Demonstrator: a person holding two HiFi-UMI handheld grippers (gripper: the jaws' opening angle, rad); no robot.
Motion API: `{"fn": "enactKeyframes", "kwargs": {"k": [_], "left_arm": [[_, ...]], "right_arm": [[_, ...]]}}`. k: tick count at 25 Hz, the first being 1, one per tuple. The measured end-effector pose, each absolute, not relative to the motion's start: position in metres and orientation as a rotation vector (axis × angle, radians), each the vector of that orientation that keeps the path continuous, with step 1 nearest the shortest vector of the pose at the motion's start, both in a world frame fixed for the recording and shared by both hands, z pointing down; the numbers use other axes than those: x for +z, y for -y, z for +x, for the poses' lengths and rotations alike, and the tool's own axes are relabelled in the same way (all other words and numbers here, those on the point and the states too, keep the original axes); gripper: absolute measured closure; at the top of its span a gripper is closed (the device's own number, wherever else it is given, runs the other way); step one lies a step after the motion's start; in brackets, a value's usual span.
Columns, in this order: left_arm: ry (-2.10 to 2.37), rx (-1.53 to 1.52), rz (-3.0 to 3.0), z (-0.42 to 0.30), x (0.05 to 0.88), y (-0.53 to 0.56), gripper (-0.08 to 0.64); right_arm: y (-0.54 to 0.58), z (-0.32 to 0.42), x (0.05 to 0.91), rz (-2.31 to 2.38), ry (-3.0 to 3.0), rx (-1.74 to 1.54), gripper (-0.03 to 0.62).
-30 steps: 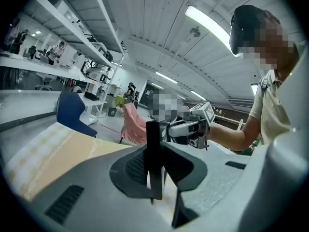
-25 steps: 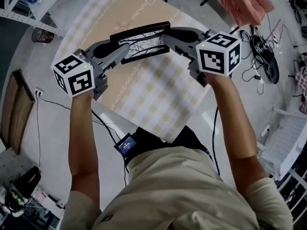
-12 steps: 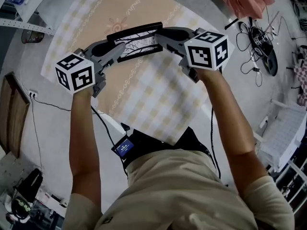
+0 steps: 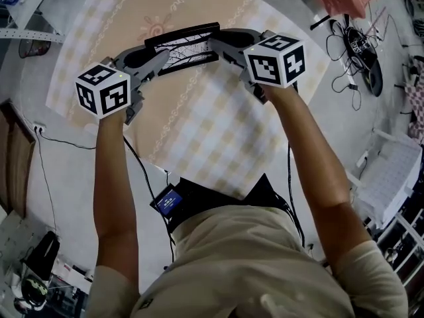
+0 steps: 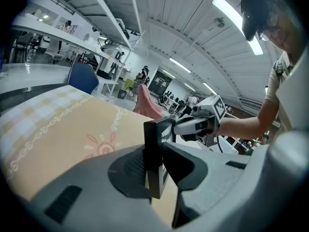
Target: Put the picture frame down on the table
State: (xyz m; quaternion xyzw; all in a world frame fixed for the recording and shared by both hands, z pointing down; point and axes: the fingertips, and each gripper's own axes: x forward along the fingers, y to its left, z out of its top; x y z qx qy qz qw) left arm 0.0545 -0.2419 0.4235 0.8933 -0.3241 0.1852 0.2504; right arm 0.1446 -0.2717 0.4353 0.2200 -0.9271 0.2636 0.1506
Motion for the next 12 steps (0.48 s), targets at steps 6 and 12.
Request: {"fn": "enactKeyframes", "kwargs": {"k": [6,12], "left_arm": [[0.907,0.587,2.428,0.044,0.445,0.258,0.48],[0.953,0.601,2.405,0.034,0.46,0.268,0.468]], "right_arm": [[0.285,0.136,0.459,0.653,2.609,0.738,0.514],[0.293,0.129,0.465,0.669,2.611,0.718,0.511]]}}
